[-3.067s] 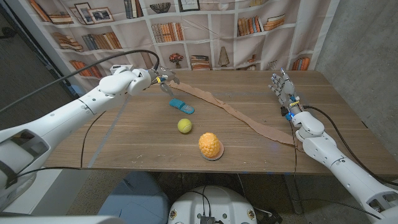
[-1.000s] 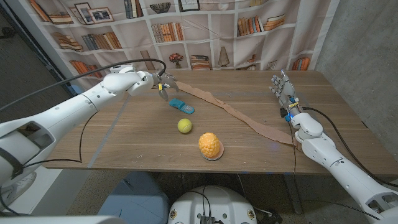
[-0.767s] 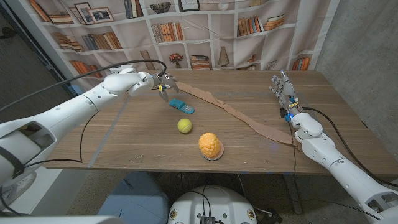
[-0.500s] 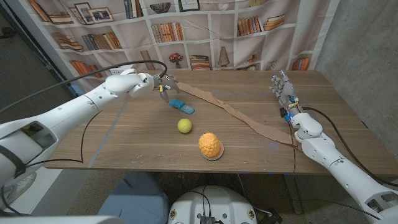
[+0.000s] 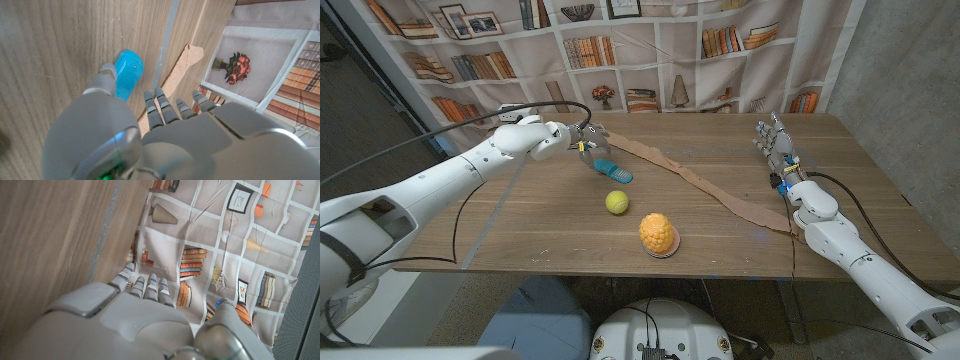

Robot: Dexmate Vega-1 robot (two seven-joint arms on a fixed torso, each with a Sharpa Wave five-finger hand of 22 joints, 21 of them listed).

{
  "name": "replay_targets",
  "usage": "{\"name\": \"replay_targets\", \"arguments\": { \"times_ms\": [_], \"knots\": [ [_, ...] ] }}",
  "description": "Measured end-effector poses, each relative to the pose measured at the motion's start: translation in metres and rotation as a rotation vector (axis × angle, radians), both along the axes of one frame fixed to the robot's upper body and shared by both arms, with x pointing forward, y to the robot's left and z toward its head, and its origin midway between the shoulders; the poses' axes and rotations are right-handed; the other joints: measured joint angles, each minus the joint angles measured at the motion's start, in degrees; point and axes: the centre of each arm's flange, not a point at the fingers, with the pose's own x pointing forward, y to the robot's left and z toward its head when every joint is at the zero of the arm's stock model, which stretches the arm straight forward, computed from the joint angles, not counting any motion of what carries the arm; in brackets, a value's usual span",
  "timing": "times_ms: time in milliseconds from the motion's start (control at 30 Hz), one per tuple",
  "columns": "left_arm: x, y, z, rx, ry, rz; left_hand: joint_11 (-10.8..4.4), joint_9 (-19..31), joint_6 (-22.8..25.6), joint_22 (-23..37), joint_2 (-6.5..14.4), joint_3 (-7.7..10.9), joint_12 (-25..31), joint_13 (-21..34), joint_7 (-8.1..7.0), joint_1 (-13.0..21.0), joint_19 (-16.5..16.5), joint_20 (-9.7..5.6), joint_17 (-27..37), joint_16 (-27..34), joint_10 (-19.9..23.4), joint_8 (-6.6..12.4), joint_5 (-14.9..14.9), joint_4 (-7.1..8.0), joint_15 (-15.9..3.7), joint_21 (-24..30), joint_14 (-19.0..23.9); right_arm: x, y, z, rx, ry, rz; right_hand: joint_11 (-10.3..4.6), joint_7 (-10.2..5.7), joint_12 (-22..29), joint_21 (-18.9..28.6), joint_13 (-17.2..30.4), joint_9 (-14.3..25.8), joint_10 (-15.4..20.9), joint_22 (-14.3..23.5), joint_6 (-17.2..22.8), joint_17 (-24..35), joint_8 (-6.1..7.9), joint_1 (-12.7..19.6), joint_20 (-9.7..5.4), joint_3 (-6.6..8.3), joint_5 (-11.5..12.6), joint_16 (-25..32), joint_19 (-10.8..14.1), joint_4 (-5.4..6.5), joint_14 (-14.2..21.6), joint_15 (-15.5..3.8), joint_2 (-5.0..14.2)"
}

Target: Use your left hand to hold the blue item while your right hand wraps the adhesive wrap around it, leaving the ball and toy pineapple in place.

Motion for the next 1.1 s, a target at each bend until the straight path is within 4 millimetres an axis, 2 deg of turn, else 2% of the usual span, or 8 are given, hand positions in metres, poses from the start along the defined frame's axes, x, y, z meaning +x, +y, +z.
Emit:
{"name": "replay_targets", "arguments": {
  "times_ms": [433,600,700,1033,1100],
  "knots": [
    [0.008,-0.003,-0.007,-0.003,0.011,-0.001,0.10,0.0,0.2,0.2,0.5,-0.35,0.0,0.0,-0.20,-0.5,0.0,0.02,0.0,0.0,0.1,0.00,0.0,0.35,0.22,0.0,0.2,0.001,0.000,0.000,0.002,0.003,-0.004,0.00,0.00,0.0,0.0,0.0,0.0,0.0,0.0,0.0,0.0,0.00,0.0,0.32,0.00,0.0,0.0,-0.3,0.00,0.0,0.00,0.00],
    [0.010,-0.004,-0.008,-0.003,0.016,-0.001,0.10,0.0,0.3,0.1,0.5,-0.39,0.0,0.0,-0.11,-0.5,0.1,0.54,0.0,0.4,0.1,0.00,0.0,0.39,0.40,0.0,0.5,0.002,0.000,0.000,0.003,0.003,-0.005,0.00,0.00,0.0,0.0,0.0,0.0,0.0,0.0,0.0,0.0,0.00,0.0,0.32,0.00,0.0,0.0,-0.3,0.00,0.0,0.00,0.00],
    [0.012,-0.004,-0.009,-0.003,0.020,-0.002,-0.13,0.0,1.0,0.1,0.5,-0.39,0.0,0.0,-0.34,-0.5,0.1,0.59,0.0,0.4,0.3,0.33,0.0,0.39,-0.31,0.4,1.6,0.002,0.000,0.000,0.003,0.004,-0.006,0.00,0.22,0.0,0.0,0.0,0.0,0.0,0.0,0.2,0.0,0.00,0.0,0.32,0.00,0.0,0.0,-0.3,0.00,0.0,0.00,0.00],
    [0.015,-0.007,-0.014,0.000,0.035,-0.013,-0.19,0.0,1.6,0.1,0.5,-0.40,0.0,0.0,-0.40,-0.5,0.4,0.84,0.0,0.9,1.1,0.66,0.0,0.40,-0.40,0.4,2.3,0.003,0.000,0.001,0.004,0.007,-0.009,0.00,0.21,0.0,0.0,0.0,0.0,0.0,0.0,0.2,0.0,0.00,0.0,0.32,0.00,0.0,0.0,-0.3,0.00,0.0,0.00,0.00],
    [0.016,-0.008,-0.015,-0.001,0.039,-0.015,0.19,0.0,1.9,0.1,0.5,-0.62,0.4,0.0,-0.19,-0.5,0.6,1.07,0.0,0.9,1.6,0.66,0.0,0.62,-0.40,0.4,2.3,0.003,0.000,0.001,0.004,0.007,-0.010,0.00,0.21,0.0,0.0,0.0,0.0,0.0,0.0,0.2,0.0,0.00,0.0,0.32,0.00,0.0,0.0,-0.3,0.00,0.0,0.00,0.00]
  ]
}}
